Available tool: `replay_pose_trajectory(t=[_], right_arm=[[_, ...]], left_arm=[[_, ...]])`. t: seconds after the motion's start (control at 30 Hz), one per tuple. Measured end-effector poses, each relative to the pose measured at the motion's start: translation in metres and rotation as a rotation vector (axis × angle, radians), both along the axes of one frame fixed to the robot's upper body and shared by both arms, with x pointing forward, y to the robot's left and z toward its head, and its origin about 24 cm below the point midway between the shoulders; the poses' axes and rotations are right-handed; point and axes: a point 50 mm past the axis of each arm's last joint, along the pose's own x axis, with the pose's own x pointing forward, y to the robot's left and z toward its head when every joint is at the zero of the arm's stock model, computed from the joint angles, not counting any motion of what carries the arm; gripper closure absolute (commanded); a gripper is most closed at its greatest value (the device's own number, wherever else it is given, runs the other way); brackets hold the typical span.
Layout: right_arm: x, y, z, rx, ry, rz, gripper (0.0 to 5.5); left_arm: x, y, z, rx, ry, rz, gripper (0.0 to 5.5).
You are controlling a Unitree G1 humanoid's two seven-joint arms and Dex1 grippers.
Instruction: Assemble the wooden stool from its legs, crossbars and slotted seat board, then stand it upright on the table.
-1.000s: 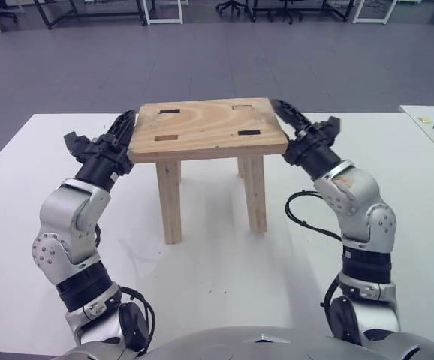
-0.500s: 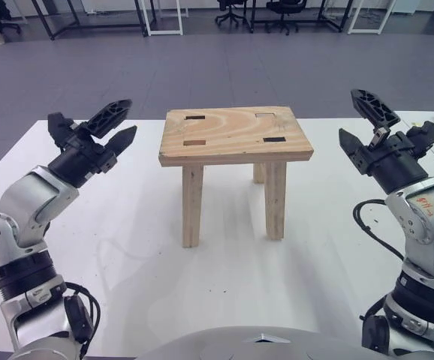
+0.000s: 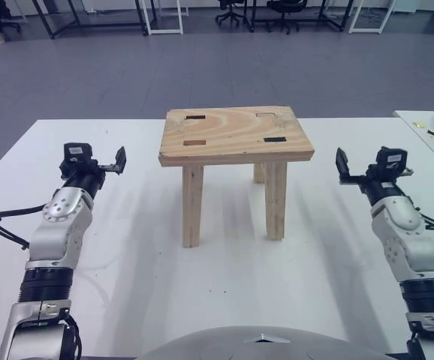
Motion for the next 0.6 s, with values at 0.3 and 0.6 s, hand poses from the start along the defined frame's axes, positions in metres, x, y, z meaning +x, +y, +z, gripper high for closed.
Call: replay_pose_trajectory(t=[0.3, 0.6], right_arm=[[0.003, -0.018, -0.007, -0.082, -0.044, -0.061, 0.1], [0.015, -0.015, -0.028, -0.074, 0.015, -0.093, 0.1]], left_arm=[[0.011, -0.001, -0.007, 0.086, 0.006, -0.003, 0.29], [0.023, -0.005, -0.006, -0.024, -0.037, -0.007, 0.29]])
